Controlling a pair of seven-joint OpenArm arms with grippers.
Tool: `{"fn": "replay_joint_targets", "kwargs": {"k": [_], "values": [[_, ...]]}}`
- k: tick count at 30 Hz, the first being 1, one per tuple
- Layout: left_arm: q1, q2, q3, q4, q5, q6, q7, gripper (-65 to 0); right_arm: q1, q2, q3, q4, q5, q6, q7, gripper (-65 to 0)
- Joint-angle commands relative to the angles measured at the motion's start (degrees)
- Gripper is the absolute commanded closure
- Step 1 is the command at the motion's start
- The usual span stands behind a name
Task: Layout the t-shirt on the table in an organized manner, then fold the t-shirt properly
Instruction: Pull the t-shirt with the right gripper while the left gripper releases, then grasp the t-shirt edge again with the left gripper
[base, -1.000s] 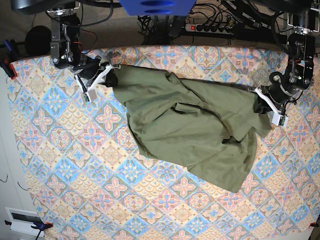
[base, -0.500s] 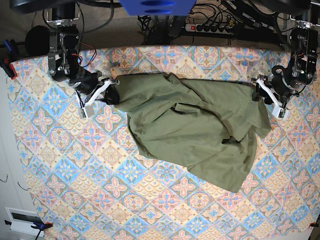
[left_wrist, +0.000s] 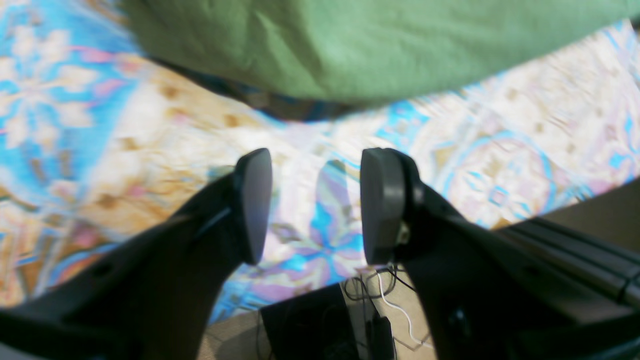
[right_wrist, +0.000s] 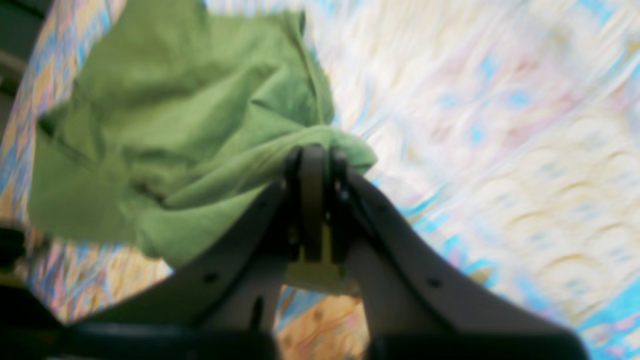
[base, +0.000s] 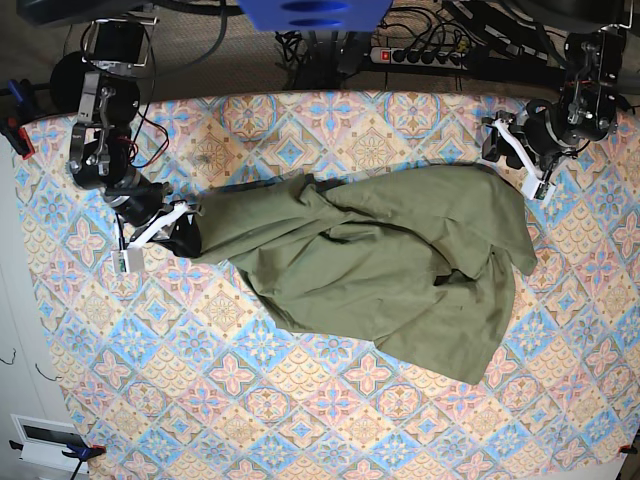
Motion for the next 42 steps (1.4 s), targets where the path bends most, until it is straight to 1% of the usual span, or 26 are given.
{"fn": "replay_joint_targets", "kwargs": {"k": [1, 8, 11, 13, 16, 20, 22, 25, 27, 31, 33, 35, 37, 39, 42], "values": [[-0.23, -1.22, -0.58, 0.73, -0.44, 0.12, -0.53, -28.6, 1.64, 0.75, 0.96, 0.26, 0.9, 0.35, 1.12, -1.5], [-0.49, -1.13, -0.85, 0.55, 0.26, 0.12, -0.53, -28.6, 7.01, 0.93, 6.5, -6.34, 0.99, 0.35, 1.21, -1.5], [-0.49, -1.04, -0.67, 0.55, 3.25, 0.12, -0.53, -28.6, 8.59, 0.93, 10.45, -7.57, 0.99, 0.35, 1.21, -1.5], [-0.58, 0.45, -0.67, 0.55, 4.92, 0.12, -0.53, -28.6, 8.94, 0.93, 14.32, -8.62, 0.99, 0.35, 1.21, -1.5], [-0.58, 0.8, -0.58, 0.64, 6.42, 0.12, -0.53, -28.6, 8.94, 0.93, 18.72, -9.06, 0.99, 0.35, 1.03, -1.5], [-0.93, 0.89, -1.37, 0.82, 6.24, 0.12, -0.97, -28.5, 8.5, 0.93, 18.98, -8.97, 0.9, 0.35, 0.77, -1.5], [-1.37, 0.89, -3.48, 0.82, 5.89, 0.12, -3.34, -28.5, 8.33, 0.66, 18.98, -8.8, 0.9, 0.35, 0.68, -1.5], [-2.25, 1.07, -5.42, 0.82, 5.8, 0.12, -5.36, -28.5, 6.74, 0.66, 18.98, -8.71, 0.81, 0.35, 0.68, -1.5], [-5.42, 1.86, -5.42, 0.73, 5.19, 0.12, -4.92, -28.5, 6.3, 0.66, 18.89, -8.62, 0.81, 0.35, 0.68, -1.5], [-10.25, 1.86, -5.42, 0.55, 5.98, 0.12, -4.92, -28.5, 6.04, 0.66, 18.89, -8.71, 0.81, 0.35, 0.68, -1.5], [-12.36, 1.77, -5.07, 0.55, 7.21, 0.03, -4.92, -28.5, 6.04, 0.66, 18.89, -8.71, 0.81, 0.35, 0.68, -1.5], [-14.12, 1.68, -4.89, 0.55, 9.93, 0.03, -4.92, -28.5, 5.95, 0.66, 18.89, -8.62, 0.81, 0.35, 0.68, -1.5], [-15.96, 1.33, -3.13, 0.55, 13.1, -0.06, -4.92, -28.5, 5.51, 0.66, 18.89, -8.62, 0.9, 0.35, 0.68, -1.5], [-18.87, -1.31, 2.14, 0.38, 16.44, -0.06, -5.1, -28.9, 5.25, 0.66, 18.89, -8.62, 0.9, 0.35, 0.68, -1.5], [-22.47, -3.77, 10.49, -1.73, 21.01, -0.06, -5.27, -29.1, 5.25, 0.66, 18.89, -8.62, 0.9, 0.35, 0.68, -1.5]]}}
